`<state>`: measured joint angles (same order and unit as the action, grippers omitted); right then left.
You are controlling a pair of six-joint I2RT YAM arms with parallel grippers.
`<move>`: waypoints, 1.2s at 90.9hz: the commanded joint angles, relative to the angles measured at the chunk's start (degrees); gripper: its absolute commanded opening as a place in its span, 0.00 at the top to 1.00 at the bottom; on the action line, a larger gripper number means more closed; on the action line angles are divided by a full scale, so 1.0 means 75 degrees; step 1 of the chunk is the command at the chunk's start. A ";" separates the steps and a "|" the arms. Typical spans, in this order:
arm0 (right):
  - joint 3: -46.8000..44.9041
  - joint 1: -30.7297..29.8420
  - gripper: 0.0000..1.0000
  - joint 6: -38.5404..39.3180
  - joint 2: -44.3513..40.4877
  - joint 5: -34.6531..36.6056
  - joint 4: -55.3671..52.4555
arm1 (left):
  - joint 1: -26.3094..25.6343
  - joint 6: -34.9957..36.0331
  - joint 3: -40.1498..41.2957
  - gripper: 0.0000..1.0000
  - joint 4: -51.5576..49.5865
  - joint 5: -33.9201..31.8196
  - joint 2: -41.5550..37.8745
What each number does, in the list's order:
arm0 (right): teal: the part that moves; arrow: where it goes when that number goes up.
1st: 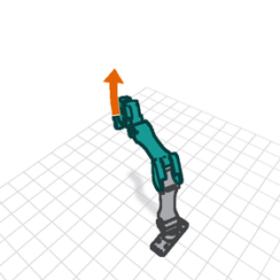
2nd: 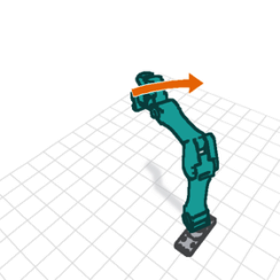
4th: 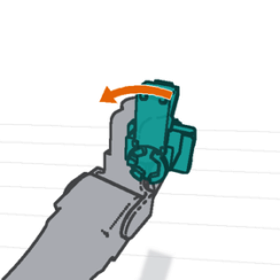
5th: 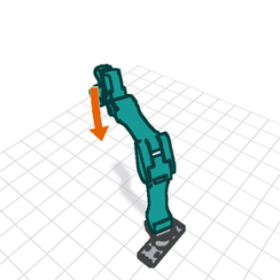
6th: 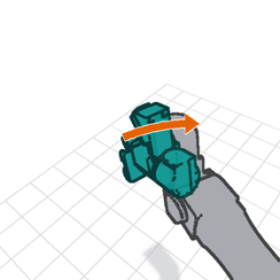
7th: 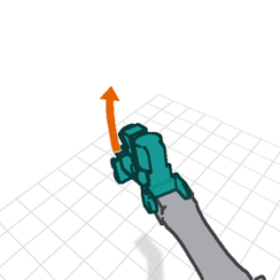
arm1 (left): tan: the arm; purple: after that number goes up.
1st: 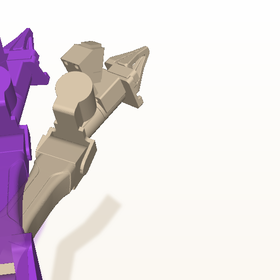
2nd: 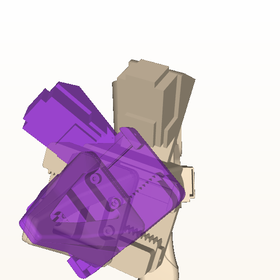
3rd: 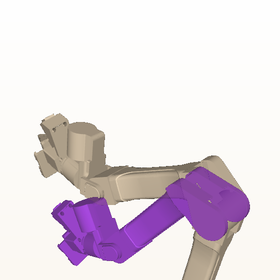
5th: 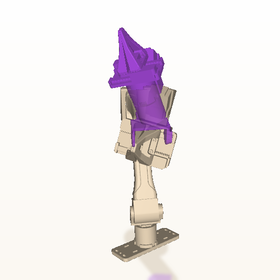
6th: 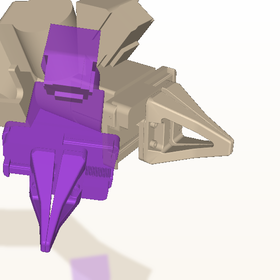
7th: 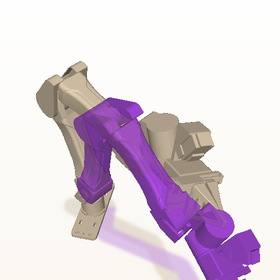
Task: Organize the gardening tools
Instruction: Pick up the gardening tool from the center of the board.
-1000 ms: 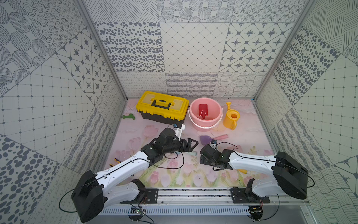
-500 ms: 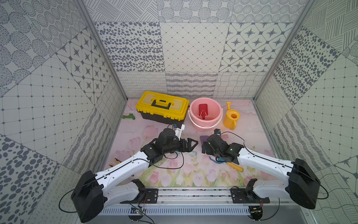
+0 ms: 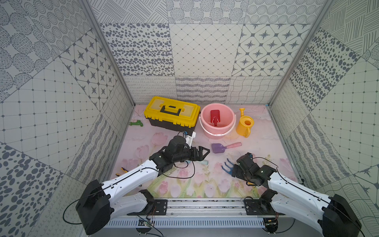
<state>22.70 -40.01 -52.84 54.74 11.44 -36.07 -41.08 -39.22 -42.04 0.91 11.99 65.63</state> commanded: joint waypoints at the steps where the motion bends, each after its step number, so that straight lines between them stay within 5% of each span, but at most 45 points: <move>1: -0.0046 -0.0586 0.05 -0.0343 0.0208 -0.0350 0.0312 | 0.0000 0.0087 0.0018 0.01 0.0148 0.0007 0.0059; 31: 0.0213 -0.2421 0.28 -0.0986 0.1483 0.0253 0.0310 | -0.0007 0.0097 0.0016 0.00 0.0119 -0.0022 0.0051; 77: 0.0758 -0.2625 1.00 -0.0132 0.1508 0.1234 0.0071 | -0.0007 0.0068 -0.0008 0.01 0.0164 0.0001 0.0202; 109: 0.1906 -0.1922 1.00 0.2302 0.0069 0.1375 0.0829 | -0.0007 -0.0498 -0.0054 0.00 0.0697 0.0343 0.0373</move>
<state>34.26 -57.49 -44.07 58.81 22.13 -35.31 -41.08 -39.86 -42.04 1.50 12.21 67.72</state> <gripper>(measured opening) 0.137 0.995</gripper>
